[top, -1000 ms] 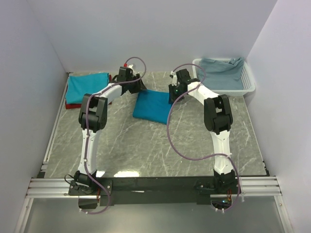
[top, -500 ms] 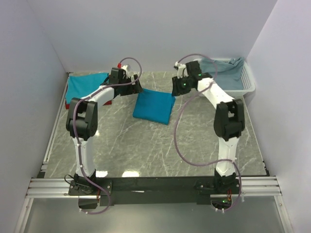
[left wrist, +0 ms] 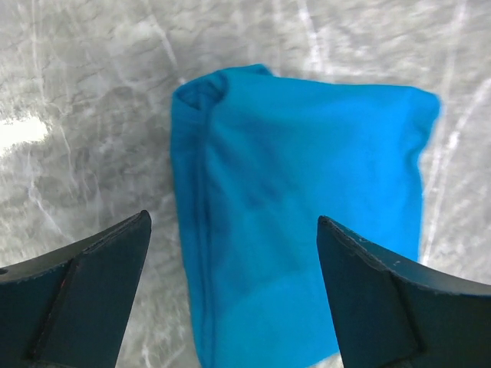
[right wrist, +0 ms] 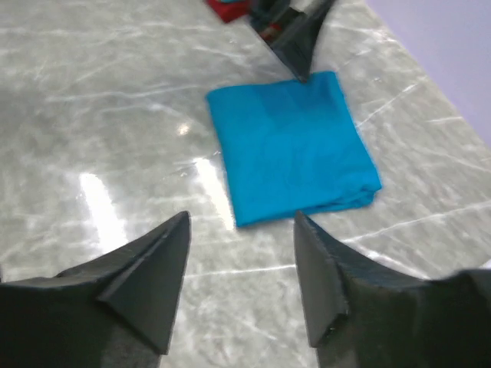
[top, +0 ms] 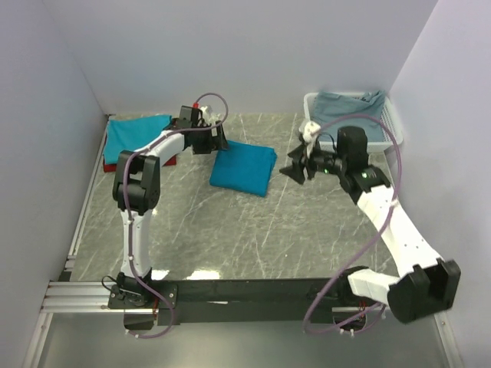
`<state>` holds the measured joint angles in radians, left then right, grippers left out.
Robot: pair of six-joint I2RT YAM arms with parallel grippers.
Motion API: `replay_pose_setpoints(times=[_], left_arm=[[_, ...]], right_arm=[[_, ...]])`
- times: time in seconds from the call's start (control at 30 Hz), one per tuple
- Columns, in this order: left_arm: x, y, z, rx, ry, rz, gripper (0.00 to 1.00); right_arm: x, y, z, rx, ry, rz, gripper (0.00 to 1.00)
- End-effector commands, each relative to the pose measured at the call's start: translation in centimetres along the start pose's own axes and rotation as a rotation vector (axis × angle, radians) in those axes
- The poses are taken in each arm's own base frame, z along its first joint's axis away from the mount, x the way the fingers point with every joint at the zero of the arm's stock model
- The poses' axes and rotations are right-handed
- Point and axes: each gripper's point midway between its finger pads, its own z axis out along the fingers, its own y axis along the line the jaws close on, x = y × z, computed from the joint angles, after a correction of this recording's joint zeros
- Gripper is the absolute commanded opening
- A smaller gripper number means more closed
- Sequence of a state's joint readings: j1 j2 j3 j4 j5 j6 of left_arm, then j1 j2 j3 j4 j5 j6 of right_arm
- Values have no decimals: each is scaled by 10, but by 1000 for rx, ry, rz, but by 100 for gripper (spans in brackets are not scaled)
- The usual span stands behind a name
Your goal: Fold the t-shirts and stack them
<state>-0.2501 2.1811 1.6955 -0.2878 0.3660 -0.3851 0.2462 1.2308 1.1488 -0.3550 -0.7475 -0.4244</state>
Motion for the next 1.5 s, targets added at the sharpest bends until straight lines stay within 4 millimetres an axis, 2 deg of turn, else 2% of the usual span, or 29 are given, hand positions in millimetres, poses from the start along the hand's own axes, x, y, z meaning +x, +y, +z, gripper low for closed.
replay_pose_setpoints(times=[0.0, 0.03, 0.23, 0.47, 0.57, 0.63, 0.7, 0.8, 0.83, 0.93, 1.0, 1.03, 1.07, 1.13, 1.17, 1.23, 1.27, 1.33, 1.47], left_arm=[[-6, 5, 8, -33, 22, -3, 94], [-5, 3, 11, -19, 34, -9, 93], [4, -5, 33, 41, 94, -45, 87], [29, -20, 57, 115, 199, -103, 79], [38, -23, 60, 100, 222, -93, 77], [42, -20, 62, 60, 216, -93, 69], [47, -18, 64, 17, 216, -82, 68], [56, -18, 66, -8, 227, -76, 54], [58, -21, 66, -1, 227, -78, 43], [53, -24, 63, 9, 198, -66, 21], [40, -30, 53, 16, 155, -42, 5], [34, -31, 49, 16, 134, -30, 0], [18, -41, 36, 41, 90, -15, 0], [4, -48, 24, 71, 36, 6, 0], [-5, -54, 9, 91, 5, 15, 0], [-24, -62, -8, 123, -72, 40, 0], [-31, -60, -24, 117, -105, 42, 0], [-41, -55, -37, 95, -153, 73, 0], [-52, -23, -67, -4, -207, 91, 0]], right_arm=[[-3, 16, -4, -66, -131, -138, 66], [5, 20, -5, -82, -135, -124, 66], [6, 16, -17, -108, -158, -87, 66], [3, 15, -25, -103, -172, -106, 66], [4, 14, -27, -107, -174, -95, 66], [5, 14, -28, -116, -176, -87, 66], [7, 13, -28, -118, -172, -85, 66], [10, 12, -28, -115, -168, -89, 66], [10, 11, -28, -115, -167, -84, 66], [12, 9, -29, -111, -165, -73, 65], [11, 8, -31, -108, -170, -72, 65], [11, 7, -31, -105, -169, -71, 65], [11, 7, -32, -110, -171, -68, 65], [12, 6, -32, -110, -172, -62, 65], [12, 7, -32, -114, -171, -58, 65], [13, 6, -32, -114, -168, -55, 65], [13, 7, -32, -117, -169, -57, 65], [13, 6, -32, -116, -167, -57, 65], [15, 4, -32, -110, -163, -56, 65]])
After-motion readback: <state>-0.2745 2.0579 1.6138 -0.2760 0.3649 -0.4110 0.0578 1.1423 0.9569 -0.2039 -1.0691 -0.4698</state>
